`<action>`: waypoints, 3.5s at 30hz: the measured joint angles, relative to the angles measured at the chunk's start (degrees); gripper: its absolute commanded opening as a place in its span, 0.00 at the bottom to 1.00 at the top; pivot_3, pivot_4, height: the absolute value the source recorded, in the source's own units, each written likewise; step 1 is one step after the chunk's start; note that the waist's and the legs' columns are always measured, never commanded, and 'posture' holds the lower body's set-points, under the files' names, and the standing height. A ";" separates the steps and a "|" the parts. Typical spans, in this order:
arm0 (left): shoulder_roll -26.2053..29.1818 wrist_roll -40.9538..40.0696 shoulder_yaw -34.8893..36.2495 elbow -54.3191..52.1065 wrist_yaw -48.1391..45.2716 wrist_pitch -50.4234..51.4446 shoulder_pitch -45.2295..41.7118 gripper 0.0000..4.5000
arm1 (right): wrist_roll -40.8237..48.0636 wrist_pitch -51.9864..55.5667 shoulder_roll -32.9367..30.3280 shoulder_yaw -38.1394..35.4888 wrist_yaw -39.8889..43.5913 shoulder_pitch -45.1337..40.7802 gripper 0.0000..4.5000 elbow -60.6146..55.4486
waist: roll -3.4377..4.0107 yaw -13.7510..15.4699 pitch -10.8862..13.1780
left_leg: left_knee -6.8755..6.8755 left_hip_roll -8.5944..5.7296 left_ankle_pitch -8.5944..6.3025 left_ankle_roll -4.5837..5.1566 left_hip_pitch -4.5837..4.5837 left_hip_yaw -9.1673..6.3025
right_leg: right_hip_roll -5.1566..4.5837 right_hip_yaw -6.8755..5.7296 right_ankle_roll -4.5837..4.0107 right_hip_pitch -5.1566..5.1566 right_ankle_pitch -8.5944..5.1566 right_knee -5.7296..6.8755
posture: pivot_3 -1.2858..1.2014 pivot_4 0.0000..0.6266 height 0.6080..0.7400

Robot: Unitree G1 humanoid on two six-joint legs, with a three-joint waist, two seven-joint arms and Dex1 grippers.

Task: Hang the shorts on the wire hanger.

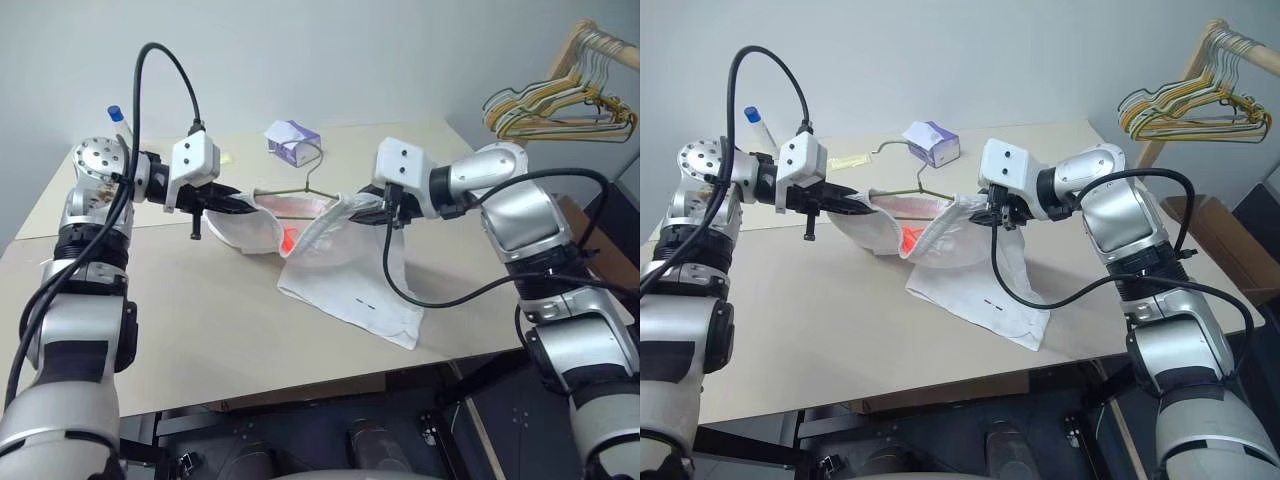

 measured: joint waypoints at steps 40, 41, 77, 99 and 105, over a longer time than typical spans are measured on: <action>-3.46 -13.98 17.57 -1.69 11.18 1.68 3.34 1.00 | 5.66 38.51 -3.16 -18.55 -18.29 15.17 0.00 -19.69 | 0.00 -1.01 0.00 | 0.01 -0.01 0.00 -0.01 0.00 -0.03 | -0.06 -0.01 0.00 0.03 0.00 0.04 | 0.44 0.00 1.00; -3.77 -14.14 17.28 -2.66 10.88 2.16 4.82 1.00 | 5.65 41.42 -3.18 -19.65 -19.92 15.34 0.00 -21.03 | 0.00 -1.14 0.00 | 0.03 -0.01 0.01 -0.01 -0.01 -0.03 | -0.06 -0.01 0.00 0.01 0.00 0.06 | 0.44 0.00 1.00; -10.70 -31.17 17.00 -44.08 18.51 21.31 22.03 1.00 | -24.55 56.90 11.70 -60.82 -82.94 -8.59 0.00 -1.06 | 1.14 -7.81 -0.37 | -0.26 -0.16 0.00 0.00 0.70 -0.32 | -0.10 0.47 0.05 0.45 -0.02 -0.25 | 0.44 0.00 1.00; -10.03 -30.93 16.04 -44.64 18.75 21.28 23.18 1.00 | -5.45 39.99 -4.70 -68.42 -95.75 -17.96 0.00 32.27 | 1.37 -7.59 -0.21 | -1.05 -0.30 0.00 0.01 1.31 0.18 | 0.08 1.20 0.18 1.21 -0.02 -0.95 | 0.44 0.00 1.00; -10.04 -31.41 16.04 -45.23 18.75 21.40 23.18 1.00 | -4.17 39.99 -4.71 -65.87 -97.87 -17.60 0.35 32.50 | 1.37 -7.53 -0.20 | -1.05 -0.40 0.00 0.01 1.30 0.21 | 0.07 1.44 0.31 1.20 -0.01 -1.01 | 0.44 0.00 1.00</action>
